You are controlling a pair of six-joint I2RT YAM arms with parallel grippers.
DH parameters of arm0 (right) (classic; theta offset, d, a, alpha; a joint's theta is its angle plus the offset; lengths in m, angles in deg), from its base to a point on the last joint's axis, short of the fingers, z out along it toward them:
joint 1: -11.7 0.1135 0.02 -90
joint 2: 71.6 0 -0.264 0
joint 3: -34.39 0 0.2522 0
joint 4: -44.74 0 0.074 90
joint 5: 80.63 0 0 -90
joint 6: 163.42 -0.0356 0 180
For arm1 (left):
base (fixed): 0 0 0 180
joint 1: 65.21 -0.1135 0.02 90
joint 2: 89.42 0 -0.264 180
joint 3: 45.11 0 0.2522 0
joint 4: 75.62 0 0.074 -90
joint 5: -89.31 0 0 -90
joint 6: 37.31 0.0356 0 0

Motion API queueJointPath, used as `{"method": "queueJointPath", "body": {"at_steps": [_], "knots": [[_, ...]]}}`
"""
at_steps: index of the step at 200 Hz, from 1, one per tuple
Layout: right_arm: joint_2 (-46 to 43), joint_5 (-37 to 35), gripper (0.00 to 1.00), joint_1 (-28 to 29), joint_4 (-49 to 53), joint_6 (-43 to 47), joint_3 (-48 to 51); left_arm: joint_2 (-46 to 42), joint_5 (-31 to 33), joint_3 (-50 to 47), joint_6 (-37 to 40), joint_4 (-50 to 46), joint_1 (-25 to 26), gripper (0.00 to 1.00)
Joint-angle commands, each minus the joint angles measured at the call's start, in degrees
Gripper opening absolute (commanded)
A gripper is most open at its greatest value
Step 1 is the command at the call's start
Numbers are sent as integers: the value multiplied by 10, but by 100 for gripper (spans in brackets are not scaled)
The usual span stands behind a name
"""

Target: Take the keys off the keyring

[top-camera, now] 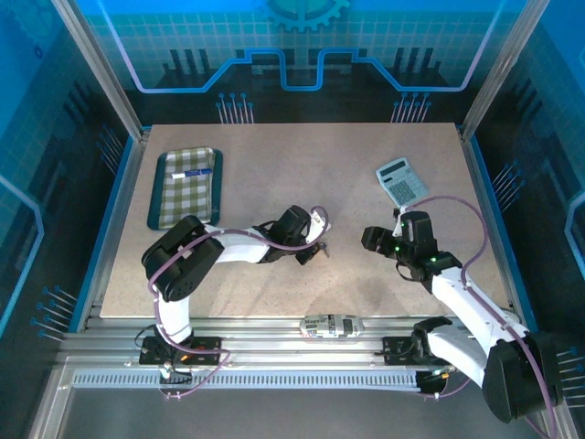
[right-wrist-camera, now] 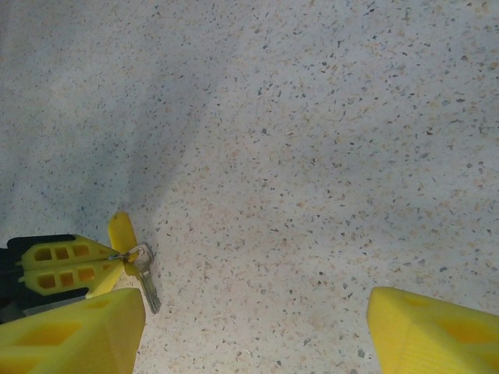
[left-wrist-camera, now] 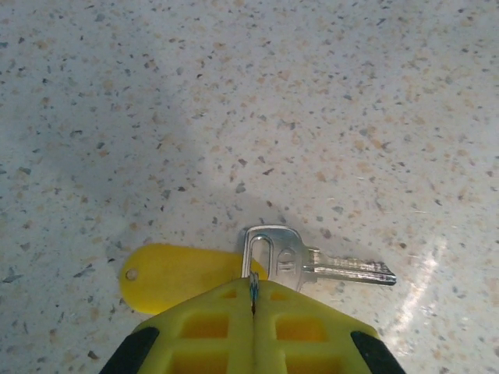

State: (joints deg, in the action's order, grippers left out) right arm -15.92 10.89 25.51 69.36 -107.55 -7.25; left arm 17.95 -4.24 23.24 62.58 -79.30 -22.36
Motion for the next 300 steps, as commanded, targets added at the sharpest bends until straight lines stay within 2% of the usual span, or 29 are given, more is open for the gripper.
{"method": "queueJointPath", "body": {"at_steps": [1, 40, 78, 101, 140, 168, 190, 204, 235, 255, 282, 300], "knots": [[-3, -4, 76, -6, -5, -9, 10, -43, -38, -1, 3, -15, -5, 0], [0, -2, 76, -6, -14, -12, 13, -71, -84, -7, -17, -13, -19, 0], [5, 12, 76, -6, -18, -8, 8, -89, -87, 15, -24, -54, -24, 0], [21, 68, 73, -6, -43, 1, 0, -107, -91, 24, -20, -71, -26, 0], [71, 250, 51, 5, -145, -11, -21, -164, -92, 46, -7, -110, -27, 0], [100, 327, 49, 30, -188, -29, -62, -216, -96, 56, 5, -134, -28, 0], [105, 361, 60, 32, -235, -74, -82, -251, -96, 64, 14, -152, -27, 0], [104, 378, 61, 33, -260, -101, -92, -271, -95, 63, 14, -156, -28, 0], [103, 406, 53, 36, -307, -136, -111, -312, -95, 60, 12, -153, -26, 0], [106, 426, 51, 44, -325, -153, -122, -331, -92, 57, 8, -148, -26, 0], [107, 430, 47, 65, -306, -147, -142, -346, -92, 53, 3, -143, -25, 0], [110, 435, 39, 78, -299, -143, -152, -353, -88, 48, 2, -137, -25, 0]]}}
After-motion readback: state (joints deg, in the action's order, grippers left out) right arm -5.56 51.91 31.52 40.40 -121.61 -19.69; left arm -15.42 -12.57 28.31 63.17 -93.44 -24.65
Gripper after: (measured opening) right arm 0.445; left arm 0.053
